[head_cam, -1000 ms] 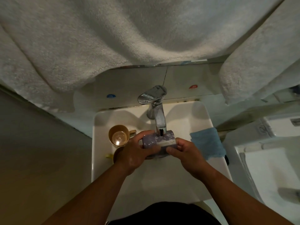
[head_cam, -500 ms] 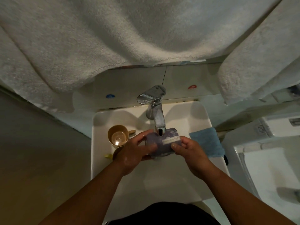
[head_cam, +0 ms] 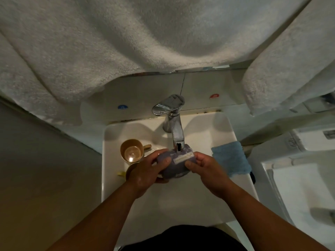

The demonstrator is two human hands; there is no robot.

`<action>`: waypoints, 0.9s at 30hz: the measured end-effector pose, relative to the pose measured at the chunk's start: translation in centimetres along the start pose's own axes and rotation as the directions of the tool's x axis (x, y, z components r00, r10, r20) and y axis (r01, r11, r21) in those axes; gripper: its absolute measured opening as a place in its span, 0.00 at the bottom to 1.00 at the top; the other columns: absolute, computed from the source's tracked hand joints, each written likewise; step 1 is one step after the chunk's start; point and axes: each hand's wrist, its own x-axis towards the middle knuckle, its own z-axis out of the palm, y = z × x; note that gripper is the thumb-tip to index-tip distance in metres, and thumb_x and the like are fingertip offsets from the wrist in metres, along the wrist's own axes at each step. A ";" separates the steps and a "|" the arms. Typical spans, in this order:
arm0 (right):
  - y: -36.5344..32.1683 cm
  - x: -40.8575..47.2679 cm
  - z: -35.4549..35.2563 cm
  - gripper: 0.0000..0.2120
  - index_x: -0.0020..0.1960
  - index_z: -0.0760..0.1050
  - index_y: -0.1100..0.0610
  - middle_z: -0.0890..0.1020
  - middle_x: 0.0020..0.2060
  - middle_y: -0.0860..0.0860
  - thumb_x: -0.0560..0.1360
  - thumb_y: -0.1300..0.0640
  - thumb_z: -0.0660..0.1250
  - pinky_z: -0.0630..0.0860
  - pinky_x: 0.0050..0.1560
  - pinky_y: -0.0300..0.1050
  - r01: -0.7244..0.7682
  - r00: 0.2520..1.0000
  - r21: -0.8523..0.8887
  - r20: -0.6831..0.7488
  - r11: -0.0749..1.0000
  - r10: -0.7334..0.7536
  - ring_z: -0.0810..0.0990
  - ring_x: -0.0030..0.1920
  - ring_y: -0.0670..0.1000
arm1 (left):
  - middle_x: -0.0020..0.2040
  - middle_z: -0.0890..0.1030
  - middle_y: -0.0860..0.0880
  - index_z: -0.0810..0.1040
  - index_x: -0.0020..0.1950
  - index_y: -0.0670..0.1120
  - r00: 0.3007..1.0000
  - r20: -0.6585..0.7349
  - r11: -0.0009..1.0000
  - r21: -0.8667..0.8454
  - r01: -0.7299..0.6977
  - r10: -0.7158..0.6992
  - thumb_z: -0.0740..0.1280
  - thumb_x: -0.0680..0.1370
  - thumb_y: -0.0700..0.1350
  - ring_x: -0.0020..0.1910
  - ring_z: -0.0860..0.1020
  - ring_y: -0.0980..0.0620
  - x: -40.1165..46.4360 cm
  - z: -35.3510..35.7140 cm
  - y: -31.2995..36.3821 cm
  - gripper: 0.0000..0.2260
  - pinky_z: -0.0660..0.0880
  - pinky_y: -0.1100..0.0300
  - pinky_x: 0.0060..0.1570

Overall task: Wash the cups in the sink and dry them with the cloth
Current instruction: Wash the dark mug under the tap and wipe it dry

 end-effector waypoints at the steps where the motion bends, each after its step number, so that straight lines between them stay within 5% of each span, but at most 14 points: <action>1: -0.1 0.1 0.2 0.11 0.52 0.82 0.54 0.86 0.45 0.52 0.84 0.58 0.61 0.77 0.46 0.41 0.006 1.000 -0.030 -0.015 1.000 -0.006 0.82 0.46 0.49 | 0.66 0.77 0.49 0.77 0.68 0.56 1.000 -0.007 1.000 0.020 0.013 -0.013 0.76 0.75 0.47 0.59 0.81 0.44 -0.1 -0.1 0.0 0.22 0.84 0.43 0.48; 4: -0.6 0.7 1.2 0.17 0.50 0.82 0.55 0.85 0.43 0.53 0.85 0.53 0.56 0.79 0.46 0.43 -0.004 0.990 -0.074 -0.140 0.997 -0.006 0.82 0.46 0.51 | 0.64 0.77 0.50 0.75 0.71 0.56 0.999 -0.046 0.992 0.124 0.008 -0.002 0.81 0.68 0.48 0.59 0.80 0.44 -0.5 0.2 -0.2 0.32 0.84 0.46 0.48; 7: -0.9 1.1 2.2 0.03 0.48 0.80 0.52 0.85 0.41 0.49 0.78 0.53 0.70 0.80 0.43 0.39 0.043 0.988 -0.146 -0.144 0.988 -0.064 0.83 0.44 0.47 | 0.58 0.80 0.51 0.76 0.67 0.56 0.993 -0.115 0.987 0.160 -0.003 0.022 0.83 0.66 0.43 0.54 0.81 0.48 -0.7 0.7 -0.2 0.32 0.85 0.52 0.45; 9: -0.8 1.1 2.7 0.10 0.48 0.78 0.48 0.84 0.41 0.45 0.71 0.54 0.78 0.80 0.41 0.36 0.076 0.993 -0.212 -0.073 0.974 -0.094 0.82 0.42 0.43 | 0.54 0.82 0.53 0.76 0.66 0.56 0.990 -0.130 0.982 0.188 -0.026 0.051 0.83 0.65 0.41 0.50 0.83 0.51 -0.9 0.7 -0.1 0.32 0.84 0.55 0.42; 12: -1.2 1.2 2.7 0.06 0.43 0.79 0.48 0.83 0.38 0.45 0.79 0.53 0.69 0.77 0.39 0.36 0.060 0.979 -0.231 -0.177 0.971 -0.103 0.82 0.41 0.46 | 0.56 0.82 0.53 0.77 0.68 0.55 0.991 -0.131 0.981 0.194 -0.014 0.040 0.84 0.63 0.41 0.52 0.82 0.49 -0.8 0.6 -0.2 0.36 0.85 0.50 0.43; 14: -1.2 1.5 2.7 0.14 0.41 0.80 0.52 0.83 0.37 0.48 0.83 0.52 0.61 0.77 0.40 0.41 0.018 0.961 -0.228 -0.266 0.974 -0.080 0.82 0.41 0.51 | 0.57 0.81 0.52 0.76 0.68 0.55 0.993 -0.118 0.975 0.222 -0.004 0.031 0.84 0.63 0.43 0.54 0.81 0.48 -0.7 0.8 -0.4 0.35 0.85 0.50 0.44; 17: -1.1 1.4 2.9 0.04 0.44 0.78 0.49 0.82 0.37 0.44 0.76 0.52 0.72 0.73 0.36 0.32 0.049 0.986 -0.247 -0.140 0.968 -0.086 0.80 0.38 0.43 | 0.56 0.83 0.50 0.78 0.67 0.53 0.990 -0.140 0.979 0.205 0.002 0.028 0.85 0.63 0.45 0.52 0.83 0.48 -0.7 0.9 -0.8 0.34 0.85 0.49 0.44; 19: -0.8 1.3 2.8 0.08 0.44 0.76 0.45 0.82 0.38 0.43 0.72 0.52 0.76 0.73 0.36 0.31 0.057 0.991 -0.299 -0.098 0.953 -0.090 0.80 0.38 0.42 | 0.55 0.84 0.50 0.78 0.67 0.52 0.990 -0.142 0.981 0.192 0.007 0.020 0.85 0.62 0.43 0.51 0.84 0.48 -0.6 0.8 -1.0 0.35 0.85 0.49 0.44; 20: -1.1 1.3 2.6 0.05 0.43 0.77 0.46 0.82 0.38 0.44 0.76 0.51 0.72 0.73 0.37 0.32 0.039 0.988 -0.301 -0.130 0.953 -0.082 0.80 0.38 0.42 | 0.56 0.84 0.51 0.78 0.67 0.52 0.991 -0.135 0.978 0.207 0.009 0.020 0.85 0.63 0.43 0.52 0.84 0.49 -0.6 0.8 -0.9 0.34 0.85 0.50 0.43; 23: -1.3 1.7 2.3 0.17 0.39 0.78 0.50 0.82 0.35 0.46 0.83 0.52 0.60 0.72 0.36 0.32 0.015 0.968 -0.292 -0.235 0.956 -0.087 0.80 0.35 0.41 | 0.55 0.82 0.52 0.77 0.64 0.56 0.994 -0.111 0.972 0.235 0.011 0.016 0.83 0.65 0.42 0.52 0.83 0.49 -0.7 1.1 -0.9 0.31 0.85 0.49 0.44; 27: -1.3 1.2 2.6 0.07 0.45 0.76 0.45 0.80 0.36 0.40 0.74 0.51 0.75 0.73 0.37 0.29 0.083 0.992 -0.346 -0.058 0.934 -0.110 0.80 0.39 0.42 | 0.54 0.83 0.51 0.77 0.64 0.55 0.989 -0.143 0.968 0.249 -0.004 0.041 0.83 0.65 0.42 0.49 0.84 0.49 -0.6 0.7 -1.0 0.31 0.85 0.49 0.43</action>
